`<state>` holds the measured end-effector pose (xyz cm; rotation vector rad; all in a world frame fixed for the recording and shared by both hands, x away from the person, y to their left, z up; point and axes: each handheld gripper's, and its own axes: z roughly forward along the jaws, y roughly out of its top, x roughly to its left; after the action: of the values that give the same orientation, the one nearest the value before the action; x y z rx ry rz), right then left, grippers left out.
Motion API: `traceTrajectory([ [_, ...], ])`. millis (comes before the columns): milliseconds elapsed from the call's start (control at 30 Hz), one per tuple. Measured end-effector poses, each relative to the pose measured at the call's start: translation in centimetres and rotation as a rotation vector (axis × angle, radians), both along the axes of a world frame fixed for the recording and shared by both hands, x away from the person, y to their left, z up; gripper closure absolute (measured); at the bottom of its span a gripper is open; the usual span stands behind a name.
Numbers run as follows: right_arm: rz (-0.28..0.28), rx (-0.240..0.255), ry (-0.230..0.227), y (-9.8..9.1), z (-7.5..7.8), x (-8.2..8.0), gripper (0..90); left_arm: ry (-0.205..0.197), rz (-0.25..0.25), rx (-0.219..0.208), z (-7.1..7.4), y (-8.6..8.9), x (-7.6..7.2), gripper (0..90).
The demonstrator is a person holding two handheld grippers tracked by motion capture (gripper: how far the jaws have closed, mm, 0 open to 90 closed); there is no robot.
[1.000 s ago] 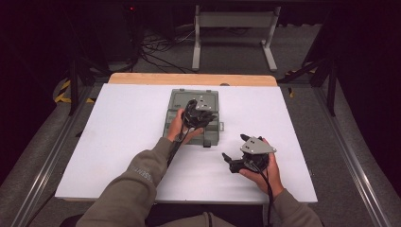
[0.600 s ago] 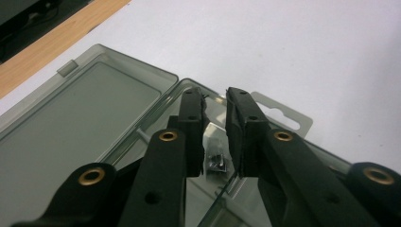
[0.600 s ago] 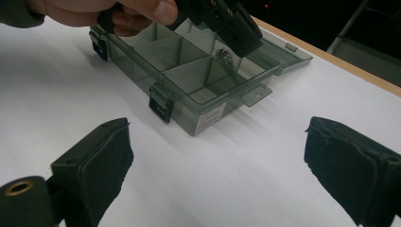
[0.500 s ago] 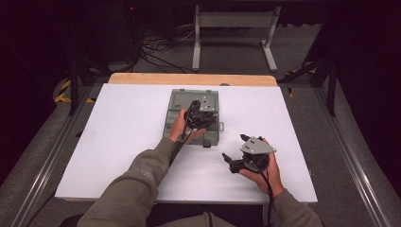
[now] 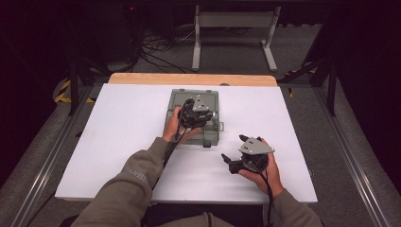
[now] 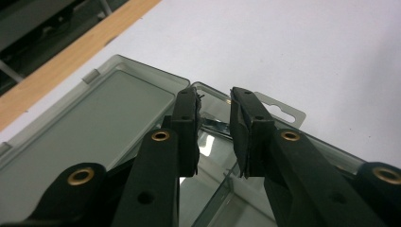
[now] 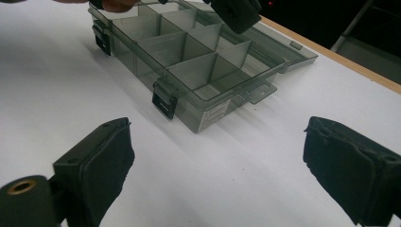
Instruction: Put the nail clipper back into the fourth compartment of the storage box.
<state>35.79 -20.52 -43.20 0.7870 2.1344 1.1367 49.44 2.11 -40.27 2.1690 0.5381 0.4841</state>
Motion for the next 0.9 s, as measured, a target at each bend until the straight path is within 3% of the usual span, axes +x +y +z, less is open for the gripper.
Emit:
traceTrajectory([
  [567, -0.003, -0.008, -0.002, 0.2, -0.1, 0.1, 9.6, -0.100, -0.010, 0.006, 1.2, 3.4, -2.3, 66.1],
  [700, -0.004, -0.008, -0.002, 0.2, -0.1, 0.0, 9.6, -0.103, -0.017, -0.010, 1.2, 4.3, -2.9, 64.1],
  [833, -0.005, -0.010, -0.002, 0.2, -0.2, 0.1, 9.6, -0.127, -0.028, 0.004, 1.1, 5.2, -3.5, 62.2],
  [900, -0.004, -0.013, -0.002, 0.2, -0.2, 0.1, 9.6, -0.119, -0.040, -0.009, 1.0, 5.7, -3.8, 61.9],
])
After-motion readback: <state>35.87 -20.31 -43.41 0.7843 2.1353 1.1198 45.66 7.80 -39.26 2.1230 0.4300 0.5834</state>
